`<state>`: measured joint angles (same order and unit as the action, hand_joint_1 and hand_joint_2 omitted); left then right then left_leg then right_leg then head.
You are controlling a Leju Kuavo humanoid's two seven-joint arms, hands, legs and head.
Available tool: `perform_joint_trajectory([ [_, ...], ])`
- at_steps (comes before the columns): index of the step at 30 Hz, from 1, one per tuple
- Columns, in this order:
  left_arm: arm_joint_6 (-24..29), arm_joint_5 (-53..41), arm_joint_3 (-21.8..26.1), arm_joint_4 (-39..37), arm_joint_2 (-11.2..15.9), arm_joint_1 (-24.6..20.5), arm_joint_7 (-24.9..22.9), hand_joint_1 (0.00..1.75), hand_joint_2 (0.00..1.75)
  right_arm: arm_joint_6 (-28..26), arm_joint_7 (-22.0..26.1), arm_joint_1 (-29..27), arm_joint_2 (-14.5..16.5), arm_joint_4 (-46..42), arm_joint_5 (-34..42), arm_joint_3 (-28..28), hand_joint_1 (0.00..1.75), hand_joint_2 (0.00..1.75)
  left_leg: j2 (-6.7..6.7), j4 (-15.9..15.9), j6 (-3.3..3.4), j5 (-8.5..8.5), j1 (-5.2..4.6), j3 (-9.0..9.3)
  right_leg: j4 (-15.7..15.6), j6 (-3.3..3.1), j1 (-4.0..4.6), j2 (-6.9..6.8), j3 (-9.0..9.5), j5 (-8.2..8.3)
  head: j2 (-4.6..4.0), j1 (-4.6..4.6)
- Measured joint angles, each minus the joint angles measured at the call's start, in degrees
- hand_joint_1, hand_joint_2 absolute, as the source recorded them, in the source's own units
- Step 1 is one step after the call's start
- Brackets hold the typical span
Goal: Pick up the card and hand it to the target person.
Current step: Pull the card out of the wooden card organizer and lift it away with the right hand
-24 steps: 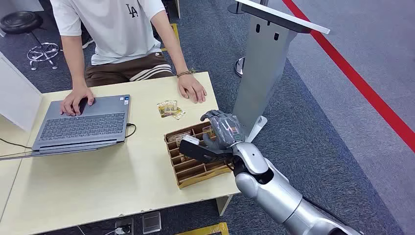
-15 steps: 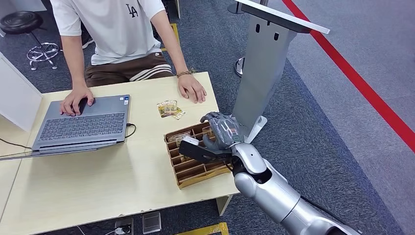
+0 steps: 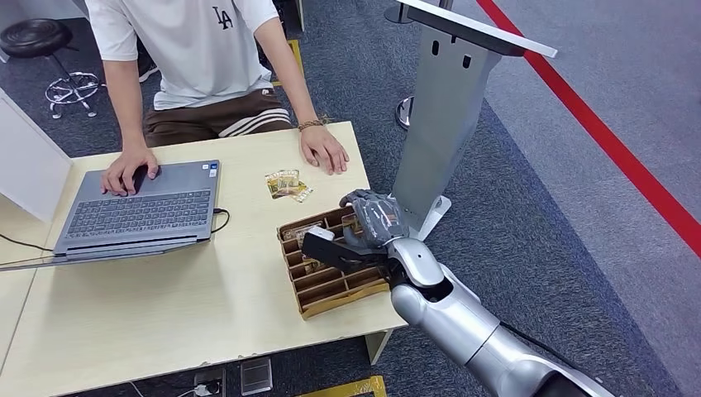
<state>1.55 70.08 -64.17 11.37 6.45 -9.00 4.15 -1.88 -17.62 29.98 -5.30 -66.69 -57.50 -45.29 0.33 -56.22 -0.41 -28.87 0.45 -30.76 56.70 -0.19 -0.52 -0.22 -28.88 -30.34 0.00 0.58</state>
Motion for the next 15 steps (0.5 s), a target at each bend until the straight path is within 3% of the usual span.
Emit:
perform_joint_trajectory([
  [8, 0.05, 0.19, 0.00, 0.00, 0.00, 0.04, 0.02, 0.00, 1.75, -0.57, 0.01, 0.97, 0.32, 2.45, 0.36, 0.00, 0.79, 1.75, 0.00, 0.00, 0.00, 0.00, 0.00, 0.00, 0.00, 0.00, 0.00, 0.00, 0.00, 0.00, 0.00, 0.03],
  [15, 0.07, 0.60, 0.00, 0.00, 0.04, 0.09, 0.25, 0.00, 1.75, -1.40, -1.37, 1.07, 0.20, 3.05, 1.02, 0.23, 0.70, 1.75, 0.00, -0.01, 0.00, 0.00, 0.00, 0.01, 0.00, 0.00, 0.00, 0.00, -0.01, 0.00, 0.00, 0.01],
])
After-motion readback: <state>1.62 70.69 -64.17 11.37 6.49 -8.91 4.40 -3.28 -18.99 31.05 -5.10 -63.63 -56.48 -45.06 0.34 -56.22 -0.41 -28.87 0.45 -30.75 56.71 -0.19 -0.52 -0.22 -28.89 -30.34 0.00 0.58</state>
